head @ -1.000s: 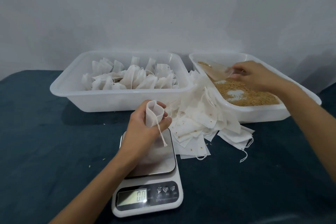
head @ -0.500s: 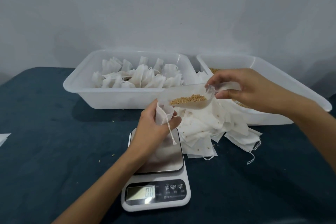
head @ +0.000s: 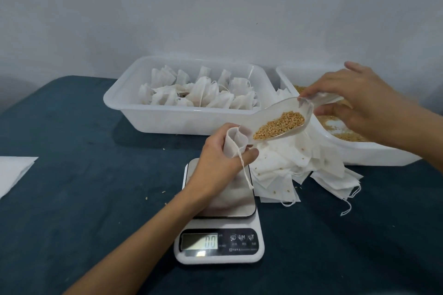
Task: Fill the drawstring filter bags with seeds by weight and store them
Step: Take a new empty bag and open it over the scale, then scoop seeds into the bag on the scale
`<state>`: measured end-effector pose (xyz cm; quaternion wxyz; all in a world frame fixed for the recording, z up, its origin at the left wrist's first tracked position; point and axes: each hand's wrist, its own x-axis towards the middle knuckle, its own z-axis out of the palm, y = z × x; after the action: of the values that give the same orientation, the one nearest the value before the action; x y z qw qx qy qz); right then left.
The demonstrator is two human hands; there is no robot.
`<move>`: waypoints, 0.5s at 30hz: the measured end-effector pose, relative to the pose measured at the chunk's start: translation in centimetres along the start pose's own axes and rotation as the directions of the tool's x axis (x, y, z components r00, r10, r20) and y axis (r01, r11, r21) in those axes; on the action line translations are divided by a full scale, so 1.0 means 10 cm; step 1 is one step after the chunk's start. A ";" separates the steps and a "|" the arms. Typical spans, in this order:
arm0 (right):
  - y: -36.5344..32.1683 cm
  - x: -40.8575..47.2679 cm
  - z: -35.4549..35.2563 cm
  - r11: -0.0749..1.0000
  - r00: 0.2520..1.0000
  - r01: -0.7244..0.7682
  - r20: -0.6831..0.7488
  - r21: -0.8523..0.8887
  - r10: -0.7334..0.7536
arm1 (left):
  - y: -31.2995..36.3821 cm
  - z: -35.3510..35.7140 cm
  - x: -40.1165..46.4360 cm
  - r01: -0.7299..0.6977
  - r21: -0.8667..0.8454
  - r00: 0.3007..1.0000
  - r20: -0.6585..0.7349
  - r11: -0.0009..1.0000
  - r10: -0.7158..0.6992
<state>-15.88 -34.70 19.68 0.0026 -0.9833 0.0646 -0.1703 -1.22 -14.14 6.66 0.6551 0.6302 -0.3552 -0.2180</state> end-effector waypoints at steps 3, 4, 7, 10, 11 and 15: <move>-0.06 0.01 -0.03 0.999 1.000 0.023 0.008 -0.044 -0.023 | 0.00 0.01 -0.01 0.004 0.000 1.000 0.004 1.000 -0.004; -0.08 0.02 -0.03 0.998 1.000 0.028 0.014 -0.061 -0.027 | 0.00 0.01 -0.02 0.006 0.005 1.000 0.002 1.000 -0.007; -0.14 0.02 -0.05 0.995 0.999 0.033 0.031 -0.098 -0.030 | -0.01 0.02 -0.02 0.001 0.027 1.000 -0.007 1.000 0.000; -0.17 0.03 -0.05 0.993 0.998 0.046 0.037 -0.110 -0.042 | 0.01 0.02 -0.03 0.012 0.016 1.000 -0.018 1.000 -0.011; -0.18 0.03 -0.05 0.992 0.998 0.052 0.036 -0.116 -0.048 | 0.01 0.02 -0.03 0.015 0.016 1.000 -0.021 1.000 -0.015; -0.19 0.05 -0.06 0.988 0.997 0.070 0.026 -0.141 -0.067 | 0.01 0.02 -0.03 0.020 0.006 1.000 -0.017 1.000 -0.019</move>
<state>-15.35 -32.88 20.46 -0.0725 -0.9844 0.0426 -0.1548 -1.60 -14.00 6.65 0.6540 0.6374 -0.3442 -0.2181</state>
